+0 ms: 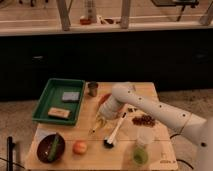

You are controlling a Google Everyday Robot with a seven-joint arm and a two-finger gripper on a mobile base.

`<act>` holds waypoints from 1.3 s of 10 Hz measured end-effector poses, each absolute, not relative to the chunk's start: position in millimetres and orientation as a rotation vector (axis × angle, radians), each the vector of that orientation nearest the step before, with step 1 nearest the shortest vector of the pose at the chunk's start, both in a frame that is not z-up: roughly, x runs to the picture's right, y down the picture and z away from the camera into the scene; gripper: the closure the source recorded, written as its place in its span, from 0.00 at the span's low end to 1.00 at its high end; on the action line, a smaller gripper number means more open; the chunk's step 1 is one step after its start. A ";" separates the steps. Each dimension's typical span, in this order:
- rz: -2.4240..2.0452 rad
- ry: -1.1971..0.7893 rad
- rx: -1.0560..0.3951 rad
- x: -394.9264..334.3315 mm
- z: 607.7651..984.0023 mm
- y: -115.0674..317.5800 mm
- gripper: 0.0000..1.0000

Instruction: Place banana in table surface

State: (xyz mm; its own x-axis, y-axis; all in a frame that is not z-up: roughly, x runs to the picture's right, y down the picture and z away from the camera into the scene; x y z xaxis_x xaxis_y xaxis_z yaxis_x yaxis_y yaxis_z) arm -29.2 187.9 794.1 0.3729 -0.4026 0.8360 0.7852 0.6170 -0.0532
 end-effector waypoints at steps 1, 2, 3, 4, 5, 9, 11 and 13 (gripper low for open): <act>-0.803 -0.902 -0.492 -30.9 794.9 187.4 0.20; -0.804 -0.910 -0.490 -33.8 795.9 186.6 0.20; -0.808 -0.927 -0.490 -39.2 797.8 185.5 0.20; -0.809 -0.932 -0.492 -39.7 798.2 185.3 0.20; -0.810 -0.938 -0.494 -41.2 799.0 184.9 0.20; -0.815 -0.952 -0.503 -42.0 801.1 183.7 0.20; -0.813 -0.961 -0.507 -40.4 802.5 185.0 0.20; -0.816 -0.972 -0.514 -39.8 802.9 185.9 0.20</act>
State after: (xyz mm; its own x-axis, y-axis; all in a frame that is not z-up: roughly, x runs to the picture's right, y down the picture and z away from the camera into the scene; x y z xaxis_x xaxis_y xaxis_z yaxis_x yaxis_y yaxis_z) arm -39.8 185.9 802.9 0.3130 -0.3712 0.8742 0.7973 0.6028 -0.0295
